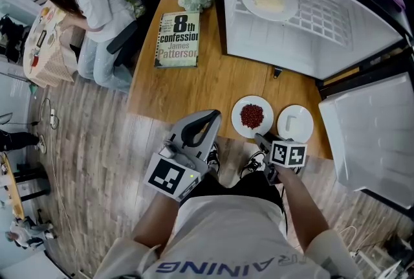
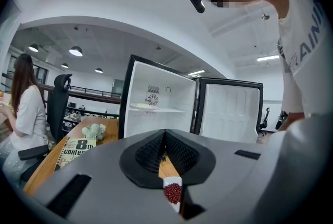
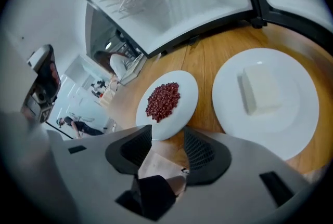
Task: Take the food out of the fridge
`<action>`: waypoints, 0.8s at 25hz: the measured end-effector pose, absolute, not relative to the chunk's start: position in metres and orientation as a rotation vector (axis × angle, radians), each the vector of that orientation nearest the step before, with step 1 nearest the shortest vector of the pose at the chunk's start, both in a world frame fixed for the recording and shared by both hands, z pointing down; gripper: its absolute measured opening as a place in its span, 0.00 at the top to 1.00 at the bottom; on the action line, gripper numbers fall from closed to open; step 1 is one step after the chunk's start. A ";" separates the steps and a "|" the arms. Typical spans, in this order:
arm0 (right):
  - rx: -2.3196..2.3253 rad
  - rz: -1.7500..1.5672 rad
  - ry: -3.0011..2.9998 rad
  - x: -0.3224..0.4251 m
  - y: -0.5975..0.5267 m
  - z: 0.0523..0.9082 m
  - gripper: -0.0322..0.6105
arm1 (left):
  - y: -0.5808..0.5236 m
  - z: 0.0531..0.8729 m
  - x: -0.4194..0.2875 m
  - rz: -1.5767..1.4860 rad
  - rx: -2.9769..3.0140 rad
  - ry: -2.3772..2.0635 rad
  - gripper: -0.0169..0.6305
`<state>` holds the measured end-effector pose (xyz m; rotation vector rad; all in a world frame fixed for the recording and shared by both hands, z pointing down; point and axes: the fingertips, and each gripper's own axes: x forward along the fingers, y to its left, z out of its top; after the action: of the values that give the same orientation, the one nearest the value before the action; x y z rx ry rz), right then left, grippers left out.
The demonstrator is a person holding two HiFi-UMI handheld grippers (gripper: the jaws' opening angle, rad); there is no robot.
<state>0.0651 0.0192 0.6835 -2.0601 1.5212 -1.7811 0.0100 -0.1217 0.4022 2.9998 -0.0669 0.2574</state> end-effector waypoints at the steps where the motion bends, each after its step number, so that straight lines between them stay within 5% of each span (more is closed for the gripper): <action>1: -2.097 -1.797 1.570 0.064 0.021 0.684 0.66 | -0.122 0.402 0.009 0.257 3.000 -0.066 0.96; 11: -2.291 -1.790 1.727 0.067 0.030 0.672 0.66 | -0.120 0.399 0.009 0.244 3.001 -0.035 0.96; 16: -2.296 -1.577 1.617 0.088 0.022 0.633 0.87 | -0.119 0.397 0.012 0.238 3.006 -0.004 0.96; 20: -2.309 -1.372 1.602 0.104 0.013 0.589 0.90 | -0.116 0.389 0.017 0.219 3.013 0.041 0.96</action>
<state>0.1038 0.0133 0.5893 -2.3086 1.6023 -1.3722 0.0168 -0.1157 0.3893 3.0133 0.0409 0.2189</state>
